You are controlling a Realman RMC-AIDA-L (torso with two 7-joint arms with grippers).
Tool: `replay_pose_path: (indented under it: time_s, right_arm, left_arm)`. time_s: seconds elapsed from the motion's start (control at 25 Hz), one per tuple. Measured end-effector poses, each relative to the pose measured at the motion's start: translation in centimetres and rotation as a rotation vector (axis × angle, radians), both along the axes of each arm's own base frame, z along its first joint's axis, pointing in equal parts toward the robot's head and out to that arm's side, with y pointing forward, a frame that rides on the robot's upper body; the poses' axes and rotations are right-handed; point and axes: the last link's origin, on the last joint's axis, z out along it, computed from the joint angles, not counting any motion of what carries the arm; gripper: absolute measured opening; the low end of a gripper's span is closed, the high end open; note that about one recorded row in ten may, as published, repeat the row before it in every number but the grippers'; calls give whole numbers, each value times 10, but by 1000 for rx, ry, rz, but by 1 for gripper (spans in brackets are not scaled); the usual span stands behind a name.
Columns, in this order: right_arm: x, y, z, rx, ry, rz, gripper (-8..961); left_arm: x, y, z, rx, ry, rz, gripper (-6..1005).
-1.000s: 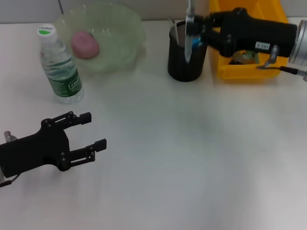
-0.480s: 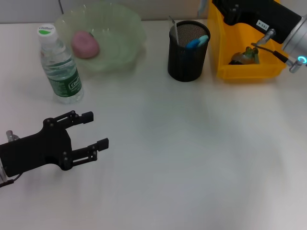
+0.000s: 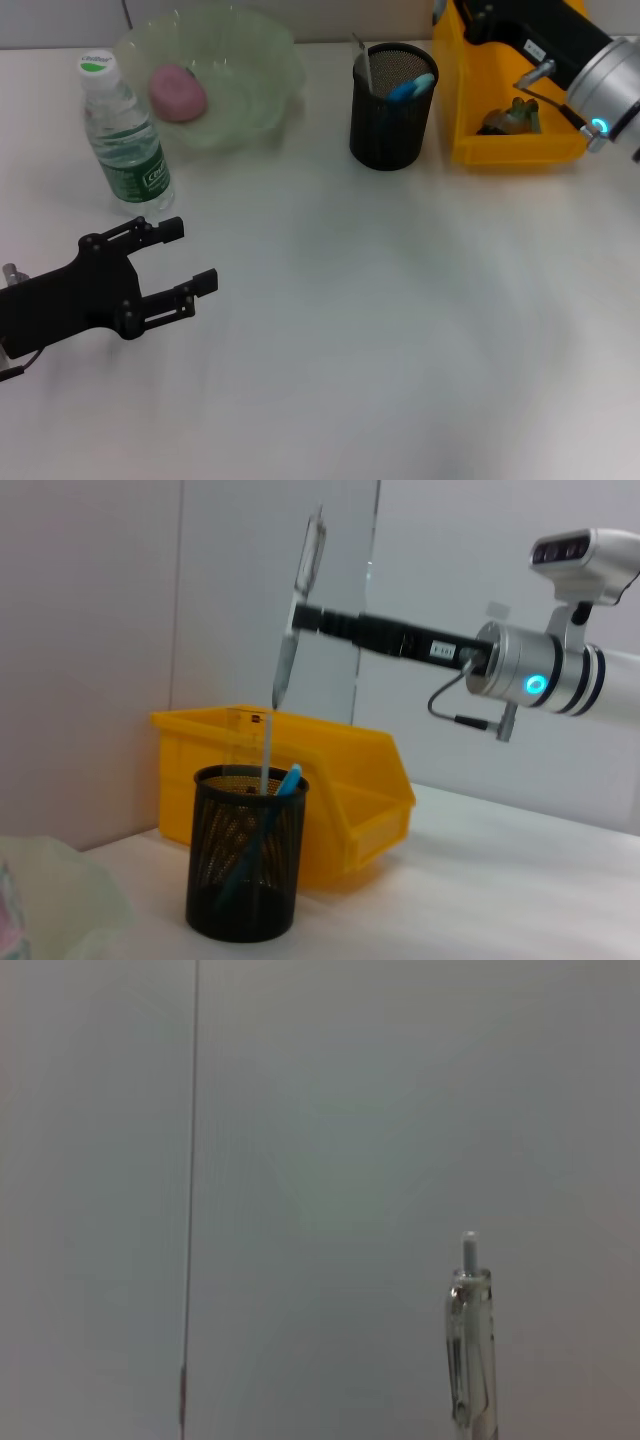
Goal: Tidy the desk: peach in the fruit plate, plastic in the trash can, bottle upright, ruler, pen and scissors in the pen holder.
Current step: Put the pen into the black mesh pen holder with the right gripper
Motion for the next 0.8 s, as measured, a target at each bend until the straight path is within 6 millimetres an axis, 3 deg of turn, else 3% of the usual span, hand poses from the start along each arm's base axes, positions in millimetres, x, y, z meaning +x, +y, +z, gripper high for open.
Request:
replay_pose_path:
  time_s: [0.48, 0.8]
  right_arm:
    - [-14, 13, -30, -105, -114, -36, 246]
    - [-9, 13, -30, -102, -110, -66, 260]
  left_arm:
    - [-1, 3, 5, 10, -13, 26, 790]
    - [1, 7, 7, 3, -18, 29, 790]
